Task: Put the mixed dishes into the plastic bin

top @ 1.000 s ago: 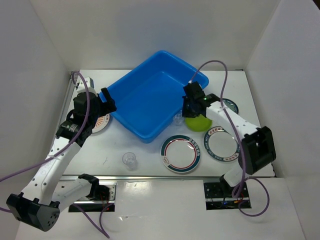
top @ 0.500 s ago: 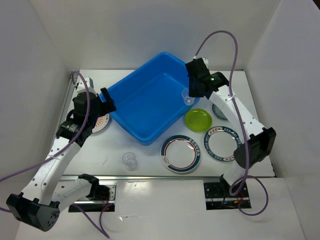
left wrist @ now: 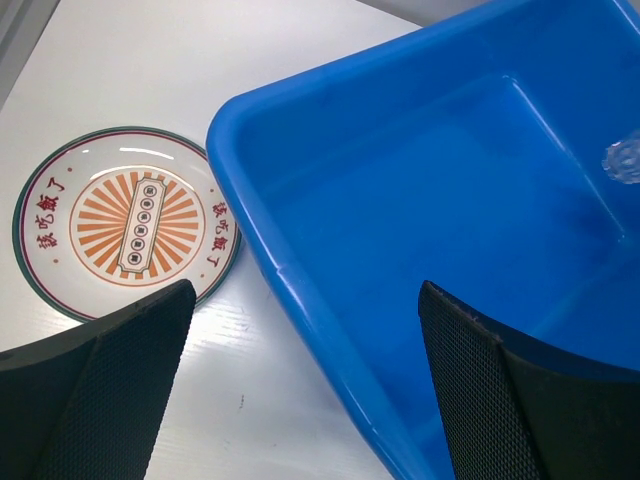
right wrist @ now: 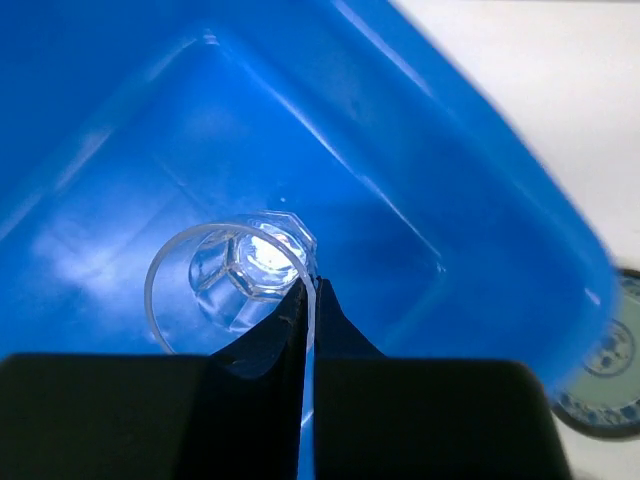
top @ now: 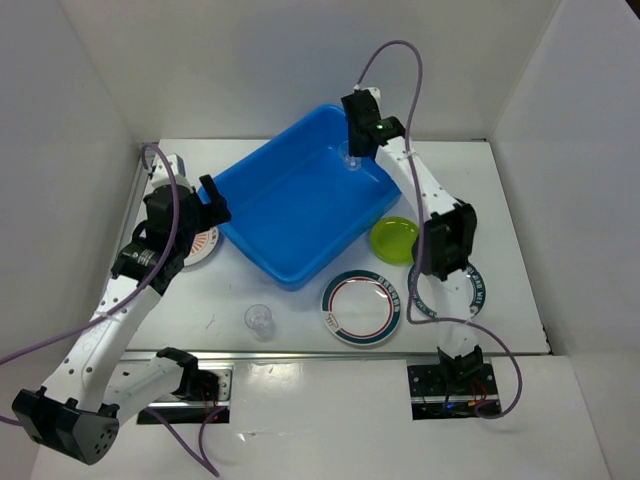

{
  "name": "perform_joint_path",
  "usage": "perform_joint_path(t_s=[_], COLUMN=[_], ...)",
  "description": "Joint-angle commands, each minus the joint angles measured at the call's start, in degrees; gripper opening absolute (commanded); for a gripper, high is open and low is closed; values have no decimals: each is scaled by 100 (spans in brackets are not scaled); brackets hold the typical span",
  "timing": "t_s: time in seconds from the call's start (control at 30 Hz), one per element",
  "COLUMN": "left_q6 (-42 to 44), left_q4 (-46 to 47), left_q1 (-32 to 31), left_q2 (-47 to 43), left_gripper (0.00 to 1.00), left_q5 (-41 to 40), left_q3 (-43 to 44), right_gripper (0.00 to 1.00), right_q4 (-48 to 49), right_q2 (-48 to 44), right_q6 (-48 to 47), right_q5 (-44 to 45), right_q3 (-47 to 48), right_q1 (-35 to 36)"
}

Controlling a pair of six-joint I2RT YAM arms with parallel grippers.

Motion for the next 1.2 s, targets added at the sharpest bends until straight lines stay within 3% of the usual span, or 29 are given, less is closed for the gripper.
perform_joint_path(t_s=[0.0,0.07,0.13,0.53,0.67,0.73,0.77,0.8,0.93,1.03,1.17], left_q6=[69,69,121,183,183,236,236,236,236,236,-300], left_q4=[228,228,228,281,281,229,228,228,228,342,115], left_q1=[8,8,8,8,8,8,8,8,8,8,349], left_q2=[-86,-86,-86,195,257,309,309,309,415,537,608], left_gripper=[99,99,99,99,99,99,99,99,99,99,97], left_q5=[22,22,22,22,22,22,22,22,22,-100,-1126], left_q3=[-93,-146,-146,-32,-32,-32,-32,-32,21,21,-31], right_gripper=[1,1,1,1,5,15,15,40,64,64,65], right_q4=[-11,-221,-222,490,674,841,842,902,903,781,657], right_q2=[1201,1945,2195,2926,3145,3146,3146,3146,2568,2006,874], right_q6=[-102,38,118,540,663,663,663,663,462,207,92], right_q5=[-331,-689,-910,-1869,-2185,-2238,-2239,-2239,-2309,-2151,-2098], right_q3=[967,2042,2292,2620,2681,2681,2681,2742,2980,2919,2192], right_q1=[-277,-452,-454,-515,-515,-515,-515,-515,-515,-515,-515])
